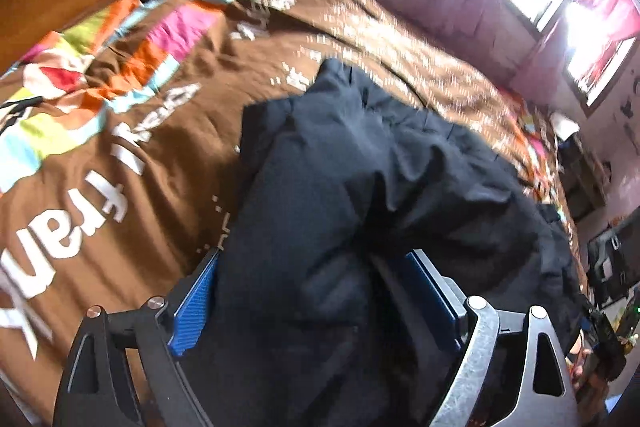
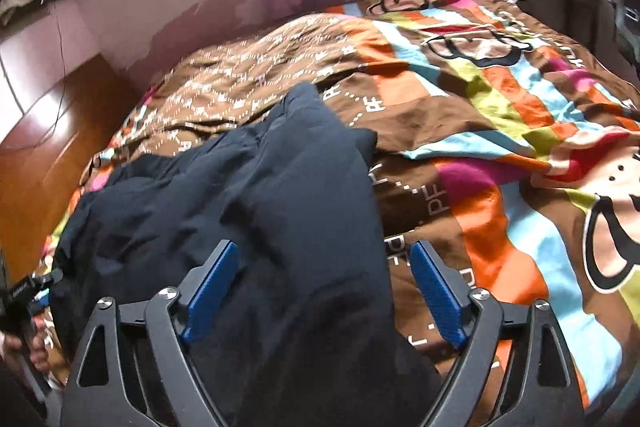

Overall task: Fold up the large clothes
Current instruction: 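Open both grippers and withdraw from the folded jacket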

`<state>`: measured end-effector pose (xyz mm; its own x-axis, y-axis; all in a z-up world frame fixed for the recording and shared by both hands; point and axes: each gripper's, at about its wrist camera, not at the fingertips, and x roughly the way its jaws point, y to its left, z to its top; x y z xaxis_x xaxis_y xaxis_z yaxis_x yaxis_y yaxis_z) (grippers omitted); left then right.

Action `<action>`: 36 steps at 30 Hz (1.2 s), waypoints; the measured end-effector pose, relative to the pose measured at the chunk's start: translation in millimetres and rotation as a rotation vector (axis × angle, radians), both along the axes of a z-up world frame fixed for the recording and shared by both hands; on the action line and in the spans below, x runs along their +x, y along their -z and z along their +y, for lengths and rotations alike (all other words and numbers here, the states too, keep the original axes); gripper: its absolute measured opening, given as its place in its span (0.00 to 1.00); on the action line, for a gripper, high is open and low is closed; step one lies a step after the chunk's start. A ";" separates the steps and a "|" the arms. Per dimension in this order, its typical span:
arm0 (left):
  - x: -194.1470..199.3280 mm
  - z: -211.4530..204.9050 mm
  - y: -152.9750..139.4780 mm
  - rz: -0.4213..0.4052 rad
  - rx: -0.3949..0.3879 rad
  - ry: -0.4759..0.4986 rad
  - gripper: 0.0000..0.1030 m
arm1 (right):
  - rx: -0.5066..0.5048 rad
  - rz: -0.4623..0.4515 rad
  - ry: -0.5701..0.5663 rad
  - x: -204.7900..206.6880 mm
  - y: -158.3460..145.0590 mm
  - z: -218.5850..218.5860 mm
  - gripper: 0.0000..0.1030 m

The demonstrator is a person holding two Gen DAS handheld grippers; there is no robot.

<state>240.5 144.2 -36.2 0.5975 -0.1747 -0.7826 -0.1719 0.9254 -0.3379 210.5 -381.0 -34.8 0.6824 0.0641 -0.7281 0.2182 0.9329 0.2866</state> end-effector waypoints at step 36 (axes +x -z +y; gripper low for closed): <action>-211.0 -110.7 -101.6 -0.530 0.323 0.093 1.00 | -0.245 -0.500 -0.227 -180.9 -101.0 116.0 0.99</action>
